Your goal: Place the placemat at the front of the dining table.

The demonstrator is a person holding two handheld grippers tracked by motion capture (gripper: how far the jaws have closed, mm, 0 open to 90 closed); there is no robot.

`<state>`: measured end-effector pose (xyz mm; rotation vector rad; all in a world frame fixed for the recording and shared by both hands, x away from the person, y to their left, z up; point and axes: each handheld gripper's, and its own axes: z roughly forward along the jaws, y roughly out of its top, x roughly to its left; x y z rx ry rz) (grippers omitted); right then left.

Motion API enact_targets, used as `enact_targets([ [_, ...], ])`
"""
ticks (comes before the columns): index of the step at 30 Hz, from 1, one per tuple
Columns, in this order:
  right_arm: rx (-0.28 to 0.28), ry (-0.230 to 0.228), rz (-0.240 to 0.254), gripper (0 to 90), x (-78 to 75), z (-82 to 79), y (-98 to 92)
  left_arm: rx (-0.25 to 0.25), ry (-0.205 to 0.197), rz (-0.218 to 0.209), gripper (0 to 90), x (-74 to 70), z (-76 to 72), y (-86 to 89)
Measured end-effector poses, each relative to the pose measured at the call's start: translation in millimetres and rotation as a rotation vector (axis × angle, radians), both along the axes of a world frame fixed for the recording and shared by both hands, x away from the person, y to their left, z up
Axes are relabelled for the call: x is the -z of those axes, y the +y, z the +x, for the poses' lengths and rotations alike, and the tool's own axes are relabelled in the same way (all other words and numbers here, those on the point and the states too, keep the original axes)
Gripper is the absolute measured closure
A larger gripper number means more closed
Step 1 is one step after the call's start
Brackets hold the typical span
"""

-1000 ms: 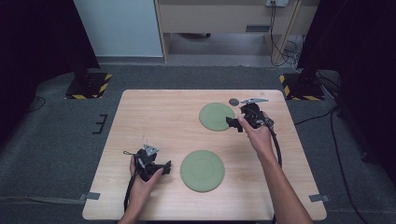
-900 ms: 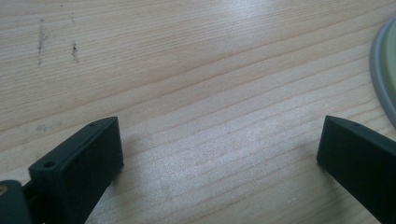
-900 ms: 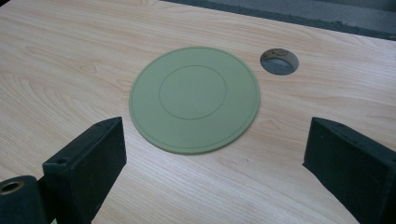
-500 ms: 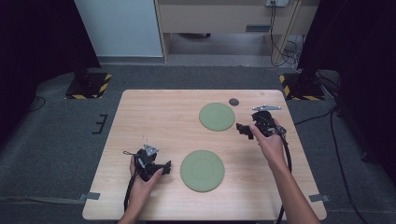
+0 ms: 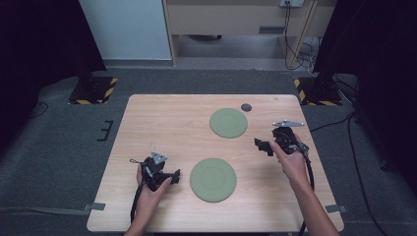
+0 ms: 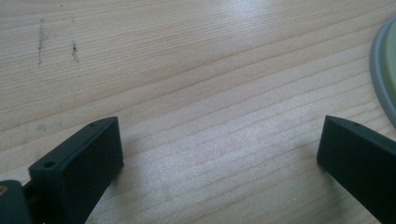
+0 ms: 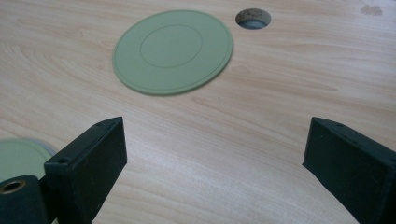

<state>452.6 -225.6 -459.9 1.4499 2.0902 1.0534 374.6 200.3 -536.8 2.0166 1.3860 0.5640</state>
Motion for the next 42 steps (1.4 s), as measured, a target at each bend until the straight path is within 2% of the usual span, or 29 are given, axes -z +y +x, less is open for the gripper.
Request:
enact_targets([
  [22,-0.041,0.050,-0.042,7.1,42.0,-27.0,5.2,0.000,0.000,0.000,0.0,0.0,0.0,0.0],
  [29,0.008,0.055,-0.085,7.7,62.3,-30.7,7.0,0.000,0.000,0.000,0.0,0.0,0.0,-0.1],
  [34,0.040,0.037,-0.116,8.5,75.7,-29.8,11.4,0.000,0.000,0.001,0.0,0.0,0.0,0.0],
  [37,0.050,0.021,-0.118,6.8,79.1,-29.7,13.6,0.000,0.000,0.001,0.0,0.0,0.0,-0.1],
  [40,0.046,0.021,-0.119,6.1,79.2,-30.6,14.7,0.000,0.000,0.001,0.0,0.0,-0.1,0.0],
  [42,0.067,0.030,-0.121,2.5,79.6,-31.1,15.5,-0.001,0.000,0.001,0.0,0.0,-0.2,-0.1],
])
